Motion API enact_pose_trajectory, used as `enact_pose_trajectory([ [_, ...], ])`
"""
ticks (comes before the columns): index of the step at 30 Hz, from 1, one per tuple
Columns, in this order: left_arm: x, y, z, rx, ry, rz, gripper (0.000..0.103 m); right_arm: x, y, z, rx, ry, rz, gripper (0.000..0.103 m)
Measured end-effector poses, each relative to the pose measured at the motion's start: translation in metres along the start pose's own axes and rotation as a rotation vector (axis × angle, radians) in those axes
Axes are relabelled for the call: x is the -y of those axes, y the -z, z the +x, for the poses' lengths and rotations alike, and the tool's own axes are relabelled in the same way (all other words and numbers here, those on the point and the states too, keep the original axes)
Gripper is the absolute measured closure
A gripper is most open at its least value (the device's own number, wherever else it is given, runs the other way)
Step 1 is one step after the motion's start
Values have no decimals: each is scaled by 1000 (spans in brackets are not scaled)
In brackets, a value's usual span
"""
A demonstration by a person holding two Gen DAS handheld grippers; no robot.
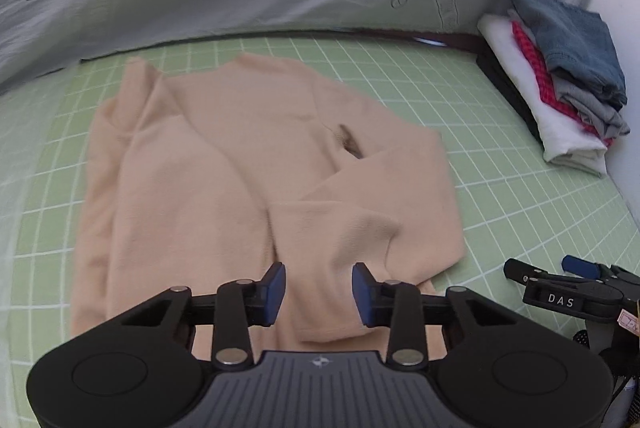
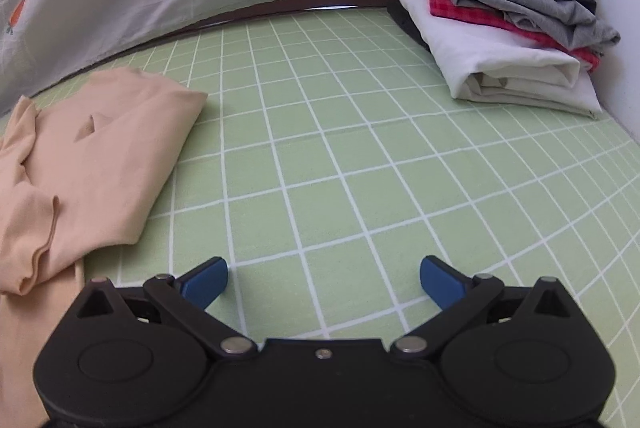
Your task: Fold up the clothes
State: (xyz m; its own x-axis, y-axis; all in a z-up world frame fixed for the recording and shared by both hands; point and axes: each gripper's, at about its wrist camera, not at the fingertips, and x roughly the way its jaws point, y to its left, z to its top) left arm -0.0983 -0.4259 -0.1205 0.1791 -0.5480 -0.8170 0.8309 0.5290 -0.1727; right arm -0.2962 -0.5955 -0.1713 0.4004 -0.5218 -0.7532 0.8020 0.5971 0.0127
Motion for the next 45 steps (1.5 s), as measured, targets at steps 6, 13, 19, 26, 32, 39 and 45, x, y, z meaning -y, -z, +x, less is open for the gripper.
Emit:
enact_pose_trajectory([
  [6,6,-2,26,-48,-30,11,62,0,-2,4,16,-2,-11,0],
  [13,4,0,25,1,-22,28,91,0,-2,3,14,1,-14,0],
  [19,-13,4,2,73,-17,-44,97,-6,2,-2,-11,-6,-19,0],
  [26,-35,3,-46,217,4,-99,98,-21,17,-17,-30,2,-21,0],
  [32,-88,6,-91,335,-72,-187,98,-41,27,-32,-37,12,-53,0],
  [39,-181,10,-137,453,-195,-362,98,-68,32,-45,-28,17,-89,0],
  [45,-258,23,-155,477,-323,-533,98,-91,28,-57,7,21,-108,0],
])
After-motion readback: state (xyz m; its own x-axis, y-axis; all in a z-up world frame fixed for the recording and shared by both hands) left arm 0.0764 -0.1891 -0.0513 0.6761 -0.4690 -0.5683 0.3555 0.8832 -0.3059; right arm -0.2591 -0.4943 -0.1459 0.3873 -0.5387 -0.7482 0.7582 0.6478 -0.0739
